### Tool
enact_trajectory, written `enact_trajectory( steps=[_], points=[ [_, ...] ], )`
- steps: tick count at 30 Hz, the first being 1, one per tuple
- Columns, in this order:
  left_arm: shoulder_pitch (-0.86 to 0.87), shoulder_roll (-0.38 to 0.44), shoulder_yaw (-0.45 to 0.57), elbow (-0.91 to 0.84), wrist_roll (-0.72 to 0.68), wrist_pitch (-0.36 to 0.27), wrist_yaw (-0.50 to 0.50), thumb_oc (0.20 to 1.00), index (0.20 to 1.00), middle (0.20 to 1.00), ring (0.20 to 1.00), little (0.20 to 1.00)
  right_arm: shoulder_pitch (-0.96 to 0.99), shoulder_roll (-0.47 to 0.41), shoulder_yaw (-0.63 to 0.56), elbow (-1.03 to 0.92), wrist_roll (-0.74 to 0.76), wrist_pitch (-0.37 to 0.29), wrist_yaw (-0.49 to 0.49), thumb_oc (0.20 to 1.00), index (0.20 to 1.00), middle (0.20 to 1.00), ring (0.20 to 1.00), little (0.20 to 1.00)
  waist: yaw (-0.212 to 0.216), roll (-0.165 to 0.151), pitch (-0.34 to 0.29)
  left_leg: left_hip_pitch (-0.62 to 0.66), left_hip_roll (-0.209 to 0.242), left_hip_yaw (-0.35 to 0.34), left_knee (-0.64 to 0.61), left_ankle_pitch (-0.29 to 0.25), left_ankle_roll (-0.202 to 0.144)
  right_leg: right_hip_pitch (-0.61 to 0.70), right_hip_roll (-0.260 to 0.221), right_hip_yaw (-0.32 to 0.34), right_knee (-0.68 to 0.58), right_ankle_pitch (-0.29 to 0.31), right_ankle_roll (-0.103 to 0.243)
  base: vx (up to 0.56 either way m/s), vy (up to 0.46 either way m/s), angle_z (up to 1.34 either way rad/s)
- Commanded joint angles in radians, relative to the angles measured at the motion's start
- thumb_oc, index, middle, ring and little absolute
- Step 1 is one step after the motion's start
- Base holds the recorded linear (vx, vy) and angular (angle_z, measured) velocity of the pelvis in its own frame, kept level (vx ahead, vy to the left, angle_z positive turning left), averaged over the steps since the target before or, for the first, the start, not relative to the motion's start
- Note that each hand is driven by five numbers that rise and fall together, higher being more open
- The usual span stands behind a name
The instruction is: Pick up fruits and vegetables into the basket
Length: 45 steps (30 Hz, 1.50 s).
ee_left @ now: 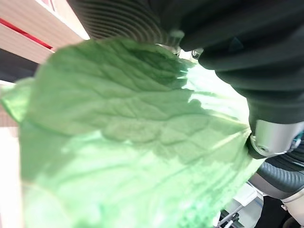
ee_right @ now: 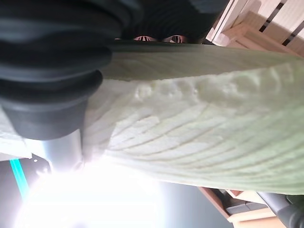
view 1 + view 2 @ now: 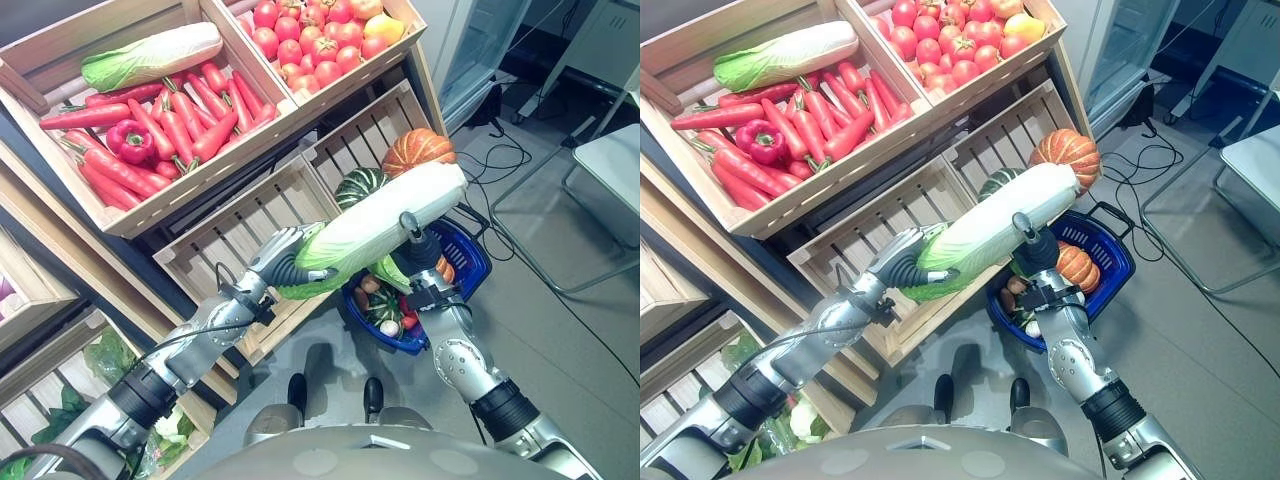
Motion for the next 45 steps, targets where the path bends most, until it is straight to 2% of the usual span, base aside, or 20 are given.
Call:
enact_trajectory(
  steps=[1,2,3,5,8,9,13,16,17,21,22,24,28,30,37,42,45],
  points=[
    [-0.002,0.014,0.054,0.065,0.009,0.059,0.113,1.0,1.0,1.0,1.0,1.0,-0.017,0.061,-0.038,-0.101,-0.008,-0.058,-0.01,0.2,0.2,0.2,0.2,0.2,-0.013,-0.049,-0.021,-0.006,-0.059,0.005,0.001,-0.057,0.08,-0.002,-0.035,0.012,0.0,0.015,0.065,0.0,0.0,0.0],
    [-0.001,0.014,0.054,0.065,0.009,0.059,0.113,1.0,1.0,1.0,1.0,1.0,-0.017,0.061,-0.038,-0.101,-0.008,-0.058,-0.01,0.2,0.2,0.2,0.2,0.2,-0.013,-0.049,-0.021,-0.006,-0.059,0.006,0.001,-0.057,0.08,-0.002,-0.035,0.012,0.0,0.015,0.065,0.0,0.0,0.0],
    [0.014,0.013,0.09,0.082,-0.005,0.066,0.167,1.0,1.0,1.0,1.0,1.0,-0.005,0.063,-0.055,-0.089,-0.016,-0.068,-0.047,0.2,0.2,0.2,0.2,0.2,-0.013,-0.048,-0.013,-0.009,-0.061,0.012,0.001,-0.056,0.08,-0.006,-0.033,0.013,0.0,0.016,0.063,0.0,0.0,0.0],
    [0.023,0.012,0.117,0.093,-0.011,0.064,0.208,1.0,1.0,1.0,1.0,1.0,-0.002,0.063,-0.068,-0.076,-0.031,-0.078,-0.075,0.2,0.2,0.2,0.2,0.2,-0.013,-0.048,-0.001,-0.016,-0.064,0.017,0.01,-0.056,0.08,-0.011,-0.033,0.012,0.0,0.018,0.06,-0.08,-0.005,-0.02],
    [0.03,0.012,0.186,0.117,-0.019,0.055,0.329,1.0,1.0,1.0,1.0,1.0,-0.012,0.066,-0.11,-0.017,-0.062,-0.12,-0.116,0.2,0.2,0.2,0.2,0.2,-0.014,-0.043,0.057,-0.07,-0.066,0.026,0.056,-0.059,0.079,-0.063,-0.029,0.008,0.06,0.001,0.044,-0.22,0.005,-0.07],
    [0.029,0.009,0.232,0.132,-0.018,0.049,0.393,1.0,1.0,1.0,1.0,1.0,-0.021,0.07,-0.148,0.027,-0.085,-0.148,-0.169,0.2,0.2,0.2,0.2,0.2,-0.013,-0.039,0.098,-0.095,-0.067,0.022,0.07,-0.05,0.078,-0.088,-0.027,0.004,0.09,-0.004,0.037,-0.19,0.004,-0.12],
    [0.004,0.011,0.298,0.134,-0.037,0.045,0.484,1.0,1.0,1.0,1.0,1.0,-0.057,0.083,-0.222,0.119,-0.139,-0.191,-0.272,0.2,0.2,0.2,0.2,0.2,-0.02,-0.032,0.169,-0.139,-0.071,0.036,0.1,-0.05,0.075,-0.132,-0.02,0.0,0.122,-0.013,0.023,-0.21,0.005,-0.04],
    [-0.037,0.009,0.309,0.146,-0.053,0.029,0.55,1.0,1.0,1.0,1.0,1.0,-0.103,0.078,-0.26,0.187,-0.174,-0.213,-0.336,0.2,0.2,0.2,0.2,0.2,-0.024,-0.029,0.218,-0.186,-0.077,0.037,0.16,-0.058,0.07,-0.171,-0.014,0.004,0.168,-0.023,0.013,-0.18,0.003,0.01],
    [-0.068,0.0,0.313,0.152,-0.071,0.011,0.589,1.0,1.0,1.0,1.0,1.0,-0.136,0.066,-0.289,0.228,-0.195,-0.229,-0.374,0.2,0.2,0.2,0.2,0.2,-0.024,-0.028,0.254,-0.229,-0.08,0.038,0.215,-0.066,0.066,-0.206,-0.011,0.005,0.215,-0.035,0.006,-0.16,-0.007,-0.02],
    [-0.138,-0.027,0.305,0.163,-0.116,-0.021,0.601,1.0,1.0,1.0,1.0,1.0,-0.207,0.047,-0.335,0.302,-0.24,-0.262,-0.479,0.2,0.2,0.2,0.2,0.2,-0.023,-0.036,0.317,-0.33,-0.08,0.039,0.335,-0.087,0.055,-0.281,-0.013,0.004,0.294,-0.047,-0.004,-0.18,-0.033,0.01],
    [-0.165,-0.042,0.297,0.164,-0.137,-0.037,0.596,1.0,1.0,1.0,1.0,1.0,-0.248,0.033,-0.354,0.326,-0.275,-0.269,-0.541,0.2,0.2,0.2,0.2,0.2,-0.021,-0.037,0.343,-0.371,-0.084,0.037,0.382,-0.1,0.053,-0.312,-0.014,0.003,0.324,-0.054,-0.007,-0.15,-0.03,0.05],
    [-0.187,-0.053,0.287,0.165,-0.143,-0.05,0.594,1.0,1.0,1.0,1.0,1.0,-0.28,0.022,-0.369,0.346,-0.294,-0.28,-0.576,0.2,0.2,0.2,0.2,0.2,-0.02,-0.038,0.363,-0.406,-0.085,0.037,0.421,-0.113,0.052,-0.341,-0.011,0.003,0.356,-0.063,-0.01,-0.13,-0.01,0.05],
    [-0.29,-0.079,0.246,0.172,-0.182,-0.044,0.577,1.0,1.0,1.0,1.0,1.0,-0.416,-0.024,-0.405,0.414,-0.372,-0.28,-0.689,0.2,0.2,0.2,0.2,0.2,-0.017,-0.039,0.41,-0.528,-0.085,0.055,0.55,-0.155,0.046,-0.449,-0.016,-0.006,0.47,-0.092,-0.011,-0.11,-0.007,0.04],
    [-0.33,-0.094,0.224,0.181,-0.196,-0.038,0.56,1.0,1.0,1.0,1.0,1.0,-0.488,-0.047,-0.418,0.444,-0.391,-0.271,-0.73,0.2,0.2,0.2,0.2,0.2,-0.01,-0.038,0.411,-0.598,-0.084,0.07,0.613,-0.178,0.044,-0.518,-0.031,-0.017,0.533,-0.106,-0.008,-0.06,0.002,0.06],
    [-0.404,-0.118,0.174,0.217,-0.242,-0.056,0.516,1.0,1.0,1.0,1.0,1.0,-0.615,-0.117,-0.433,0.532,-0.362,-0.243,-0.736,0.2,0.2,0.2,0.2,0.2,0.005,-0.023,0.411,-0.752,-0.085,0.087,0.768,-0.238,0.052,-0.688,-0.051,-0.019,0.704,-0.147,-0.008,0.0,0.004,0.0],
    [-0.435,-0.12,0.16,0.242,-0.293,-0.061,0.482,1.0,1.0,1.0,1.0,1.0,-0.669,-0.147,-0.44,0.594,-0.317,-0.212,-0.712,0.2,0.2,0.2,0.2,0.2,0.012,-0.017,0.411,-0.799,-0.088,0.089,0.81,-0.253,0.059,-0.742,-0.054,-0.02,0.75,-0.154,-0.009,0.04,0.008,0.04],
    [-0.425,-0.124,0.138,0.251,-0.313,-0.086,0.457,1.0,1.0,1.0,1.0,1.0,-0.705,-0.165,-0.43,0.628,-0.27,-0.172,-0.681,0.2,0.2,0.2,0.2,0.2,0.018,-0.008,0.411,-0.83,-0.092,0.094,0.82,-0.253,0.065,-0.778,-0.051,-0.017,0.764,-0.15,-0.009,0.09,0.004,0.0]
  ],
)
